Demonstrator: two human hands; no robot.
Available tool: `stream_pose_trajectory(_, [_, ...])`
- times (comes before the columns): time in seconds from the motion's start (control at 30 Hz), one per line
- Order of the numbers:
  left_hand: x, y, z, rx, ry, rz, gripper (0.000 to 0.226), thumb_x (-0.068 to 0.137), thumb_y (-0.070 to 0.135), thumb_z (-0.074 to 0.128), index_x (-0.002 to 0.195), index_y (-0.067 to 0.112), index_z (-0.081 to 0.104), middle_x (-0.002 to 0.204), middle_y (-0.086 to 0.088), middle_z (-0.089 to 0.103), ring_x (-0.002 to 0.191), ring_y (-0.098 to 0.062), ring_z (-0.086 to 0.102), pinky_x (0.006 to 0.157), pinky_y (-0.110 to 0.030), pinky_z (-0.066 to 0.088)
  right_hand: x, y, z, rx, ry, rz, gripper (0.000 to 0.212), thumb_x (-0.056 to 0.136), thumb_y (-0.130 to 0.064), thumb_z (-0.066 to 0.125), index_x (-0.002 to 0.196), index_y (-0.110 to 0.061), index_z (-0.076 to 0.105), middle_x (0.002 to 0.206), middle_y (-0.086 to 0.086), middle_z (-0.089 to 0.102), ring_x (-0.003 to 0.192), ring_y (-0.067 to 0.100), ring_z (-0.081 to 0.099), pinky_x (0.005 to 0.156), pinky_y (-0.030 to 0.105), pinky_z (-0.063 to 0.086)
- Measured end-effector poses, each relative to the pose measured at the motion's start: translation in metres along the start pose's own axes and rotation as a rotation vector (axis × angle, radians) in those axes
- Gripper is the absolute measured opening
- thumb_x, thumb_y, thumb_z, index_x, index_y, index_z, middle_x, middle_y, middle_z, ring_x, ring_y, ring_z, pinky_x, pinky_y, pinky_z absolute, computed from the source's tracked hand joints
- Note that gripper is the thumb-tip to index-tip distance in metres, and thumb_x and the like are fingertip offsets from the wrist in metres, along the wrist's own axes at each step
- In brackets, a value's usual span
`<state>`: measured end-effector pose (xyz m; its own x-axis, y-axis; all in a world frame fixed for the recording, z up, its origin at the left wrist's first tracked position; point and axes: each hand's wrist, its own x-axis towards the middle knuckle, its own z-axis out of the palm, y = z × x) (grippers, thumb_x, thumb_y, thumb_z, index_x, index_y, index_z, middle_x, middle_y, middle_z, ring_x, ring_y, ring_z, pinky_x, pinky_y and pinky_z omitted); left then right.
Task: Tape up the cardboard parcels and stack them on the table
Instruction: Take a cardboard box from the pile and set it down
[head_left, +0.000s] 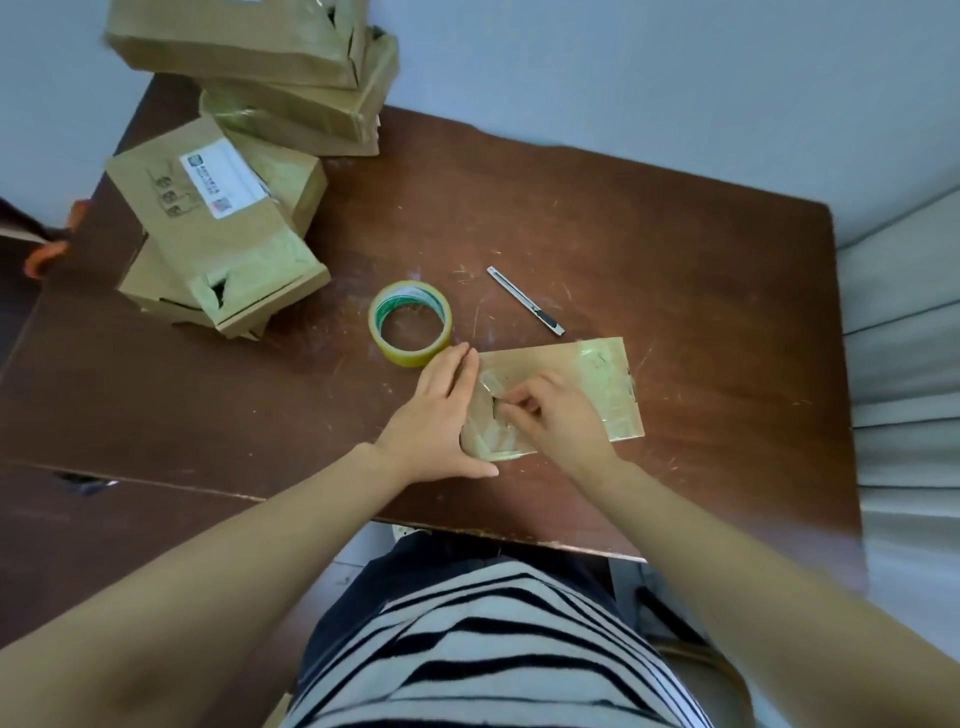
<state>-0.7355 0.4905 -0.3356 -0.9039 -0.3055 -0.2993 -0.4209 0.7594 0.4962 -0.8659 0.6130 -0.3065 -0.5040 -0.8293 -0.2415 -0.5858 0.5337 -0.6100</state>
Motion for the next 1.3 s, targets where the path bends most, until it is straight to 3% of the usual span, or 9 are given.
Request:
stream_pose_trajectory(0.23, [0.0, -0.003, 0.0, -0.031, -0.021, 0.035, 0.135, 0.063, 0.066, 0.073, 0.15, 0.008, -0.012, 0.157, -0.003, -0.017, 0.143, -0.016, -0.016, 0.116, -0.038, 0.011, 0.003, -0.011, 0.005, 0.062, 0.021, 0.221, 0.021, 0.082, -0.025, 0.073, 0.095, -0.009, 0.066, 0.105, 0.001, 0.054, 0.08, 0.01, 0.054, 0.077, 0.024, 0.046])
stream_pose_trajectory(0.4, [-0.001, -0.005, 0.002, -0.035, -0.011, 0.041, 0.134, 0.063, 0.066, 0.073, 0.15, 0.008, -0.012, 0.157, -0.003, -0.019, 0.144, -0.019, -0.017, 0.116, -0.036, 0.012, 0.003, -0.015, 0.011, 0.024, 0.024, 0.328, 0.021, 0.083, -0.023, 0.072, 0.09, -0.004, 0.067, 0.106, 0.005, 0.05, 0.086, 0.021, 0.058, 0.082, 0.035, 0.049])
stream_pose_trajectory(0.67, [-0.002, -0.005, 0.001, -0.023, -0.011, 0.048, 0.133, 0.064, 0.066, 0.072, 0.15, 0.009, -0.012, 0.155, 0.002, -0.02, 0.144, -0.018, -0.016, 0.115, -0.037, 0.02, 0.004, -0.015, 0.012, 0.118, 0.008, 0.348, 0.013, 0.085, -0.013, 0.069, 0.082, -0.001, 0.066, 0.1, 0.003, 0.042, 0.083, 0.013, 0.045, 0.075, 0.019, 0.035])
stream_pose_trajectory(0.8, [-0.002, -0.006, 0.002, -0.021, -0.009, 0.049, 0.133, 0.063, 0.066, 0.073, 0.15, 0.01, -0.011, 0.155, 0.002, -0.02, 0.144, -0.018, -0.016, 0.114, -0.037, 0.023, 0.004, -0.013, 0.007, 0.181, 0.002, 0.355, 0.011, 0.086, -0.01, 0.068, 0.082, 0.0, 0.065, 0.098, 0.003, 0.044, 0.085, 0.014, 0.046, 0.076, 0.02, 0.036])
stream_pose_trajectory(1.0, [-0.001, -0.013, 0.0, -0.09, -0.02, 0.079, 0.133, 0.063, 0.071, 0.069, 0.15, 0.011, -0.012, 0.155, 0.005, -0.022, 0.143, -0.014, -0.017, 0.115, -0.038, 0.018, 0.011, -0.017, 0.003, 0.079, -0.088, 0.379, 0.013, 0.089, -0.014, 0.064, 0.086, -0.001, 0.063, 0.106, 0.003, 0.039, 0.087, 0.012, 0.044, 0.078, 0.02, 0.037])
stream_pose_trajectory(1.1, [-0.002, -0.016, -0.001, -0.164, 0.001, 0.101, 0.122, 0.068, 0.064, 0.071, 0.152, 0.019, -0.005, 0.157, 0.003, -0.019, 0.144, -0.014, -0.014, 0.113, -0.04, 0.023, 0.016, -0.021, -0.002, -0.004, -0.136, 0.392, 0.017, 0.09, -0.017, 0.064, 0.076, -0.009, 0.058, 0.106, 0.004, 0.037, 0.087, 0.014, 0.045, 0.084, 0.026, 0.042])
stream_pose_trajectory(1.2, [-0.003, -0.015, 0.0, -0.239, 0.062, 0.115, 0.092, 0.071, 0.052, 0.075, 0.143, 0.026, 0.024, 0.159, -0.002, -0.009, 0.146, -0.018, -0.006, 0.108, -0.041, 0.032, 0.021, -0.021, -0.004, -0.061, -0.175, 0.401, 0.021, 0.09, -0.018, 0.064, 0.094, 0.003, 0.066, 0.113, 0.009, 0.041, 0.093, 0.021, 0.049, 0.09, 0.03, 0.044])
stream_pose_trajectory(1.3, [-0.002, -0.012, 0.003, -0.31, 0.112, 0.109, 0.055, 0.08, 0.044, 0.07, 0.125, 0.025, 0.044, 0.159, -0.005, -0.002, 0.146, -0.018, -0.003, 0.102, -0.031, 0.029, 0.024, -0.023, -0.003, -0.091, -0.191, 0.399, 0.023, 0.088, -0.019, 0.066, 0.101, 0.001, 0.069, 0.12, 0.014, 0.048, 0.103, 0.025, 0.054, 0.086, 0.028, 0.044])
